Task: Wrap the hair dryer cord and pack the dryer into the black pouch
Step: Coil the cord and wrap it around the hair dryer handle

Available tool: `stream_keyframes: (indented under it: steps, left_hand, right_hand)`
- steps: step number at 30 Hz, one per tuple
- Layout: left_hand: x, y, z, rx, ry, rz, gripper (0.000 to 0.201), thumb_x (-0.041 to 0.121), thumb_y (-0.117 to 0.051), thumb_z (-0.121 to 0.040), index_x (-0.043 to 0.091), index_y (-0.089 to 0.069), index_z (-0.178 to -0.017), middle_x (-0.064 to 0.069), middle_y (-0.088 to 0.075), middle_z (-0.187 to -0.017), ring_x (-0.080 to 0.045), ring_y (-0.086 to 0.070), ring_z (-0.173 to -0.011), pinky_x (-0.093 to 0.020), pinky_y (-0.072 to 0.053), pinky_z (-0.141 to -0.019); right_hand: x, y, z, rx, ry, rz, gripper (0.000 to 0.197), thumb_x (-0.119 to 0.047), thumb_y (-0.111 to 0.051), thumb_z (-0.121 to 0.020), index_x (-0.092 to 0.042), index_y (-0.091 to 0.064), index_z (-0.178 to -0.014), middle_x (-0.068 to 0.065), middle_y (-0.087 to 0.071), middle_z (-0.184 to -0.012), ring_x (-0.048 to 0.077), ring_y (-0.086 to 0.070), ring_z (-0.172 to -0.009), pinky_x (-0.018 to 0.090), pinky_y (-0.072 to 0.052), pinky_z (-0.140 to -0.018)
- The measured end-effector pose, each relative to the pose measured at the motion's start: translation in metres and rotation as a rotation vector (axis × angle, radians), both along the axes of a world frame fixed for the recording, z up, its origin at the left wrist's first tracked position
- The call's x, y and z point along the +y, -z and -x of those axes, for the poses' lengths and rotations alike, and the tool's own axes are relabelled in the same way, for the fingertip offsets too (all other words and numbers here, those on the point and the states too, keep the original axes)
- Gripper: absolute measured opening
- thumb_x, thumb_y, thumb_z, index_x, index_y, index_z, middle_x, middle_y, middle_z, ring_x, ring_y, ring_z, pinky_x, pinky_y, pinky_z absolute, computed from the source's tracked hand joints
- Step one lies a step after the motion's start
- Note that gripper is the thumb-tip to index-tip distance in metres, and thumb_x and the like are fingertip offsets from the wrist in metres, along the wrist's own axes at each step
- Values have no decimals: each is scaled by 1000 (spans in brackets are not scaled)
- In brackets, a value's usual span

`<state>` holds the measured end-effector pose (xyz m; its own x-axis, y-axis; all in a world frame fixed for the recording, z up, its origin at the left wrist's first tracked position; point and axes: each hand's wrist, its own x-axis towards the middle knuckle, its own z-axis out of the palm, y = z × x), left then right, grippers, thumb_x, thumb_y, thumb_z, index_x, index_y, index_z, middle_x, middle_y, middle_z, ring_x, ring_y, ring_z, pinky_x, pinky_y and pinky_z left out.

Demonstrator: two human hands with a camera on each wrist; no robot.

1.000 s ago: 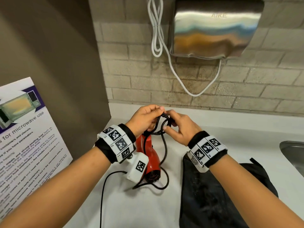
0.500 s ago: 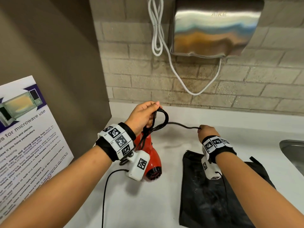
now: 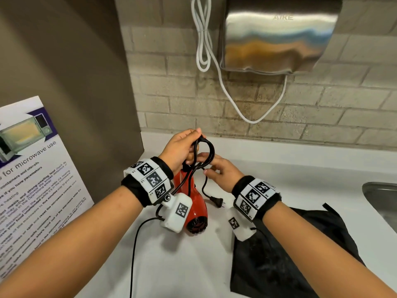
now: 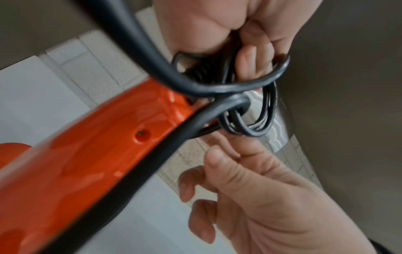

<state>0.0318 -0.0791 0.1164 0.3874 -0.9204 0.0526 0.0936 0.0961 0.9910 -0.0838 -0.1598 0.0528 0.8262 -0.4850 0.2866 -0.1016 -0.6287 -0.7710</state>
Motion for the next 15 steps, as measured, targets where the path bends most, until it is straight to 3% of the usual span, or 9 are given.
stream_keyframes:
  steps: [3, 5, 8, 10, 12, 15]
  left_hand:
    - [0, 0, 1, 20, 4, 7, 30, 25, -40, -97, 14, -52, -72, 10, -30, -37, -1, -21, -26, -10, -18, -30]
    - [0, 0, 1, 28, 7, 7, 30, 25, -39, -97, 14, -51, -72, 11, -29, -36, -2, -21, -27, -11, -18, -31]
    - [-1, 0, -1, 50, 7, 7, 31, 25, -39, -97, 14, -51, -71, 11, -29, -36, -2, -21, -27, -11, -18, -32]
    - [-1, 1, -1, 51, 13, -5, 31, 26, -38, -97, 14, -51, -71, 11, -28, -36, -3, -20, -27, -11, -19, -33]
    - [-1, 1, -1, 48, 23, -22, 30, 26, -38, -97, 13, -50, -73, 10, -27, -36, -3, -19, -28, -11, -18, -33]
    - [2, 1, 0, 24, 31, -40, 30, 25, -38, -97, 13, -51, -72, 8, -33, -35, -4, -22, -28, -13, -16, -33]
  right_hand:
    - [2, 3, -5, -38, 51, -178, 26, 4, -48, -88, -6, -62, -108, -15, -64, -79, -3, -52, -59, 7, -40, -55]
    - [-4, 2, -6, -65, 152, -174, 21, 1, -49, -89, -6, -63, -102, -19, -57, -62, -5, -51, -47, 6, -38, -48]
    - [-17, -4, -5, -124, 285, -85, 21, -1, -46, -91, -13, -63, -94, -12, -53, -64, -7, -50, -49, 7, -37, -49]
    - [-26, -11, -5, -158, 397, -37, 23, 0, -44, -91, -8, -65, -97, -7, -53, -67, -4, -50, -50, 5, -37, -53]
    - [-38, -17, -3, -162, 505, -4, 26, 2, -40, -90, 0, -64, -99, 3, -56, -72, 0, -47, -55, 11, -40, -59]
    - [-59, -24, 5, -86, 635, -11, 29, 3, -36, -88, -3, -64, -92, 10, -58, -81, 20, -51, -63, 22, -42, -59]
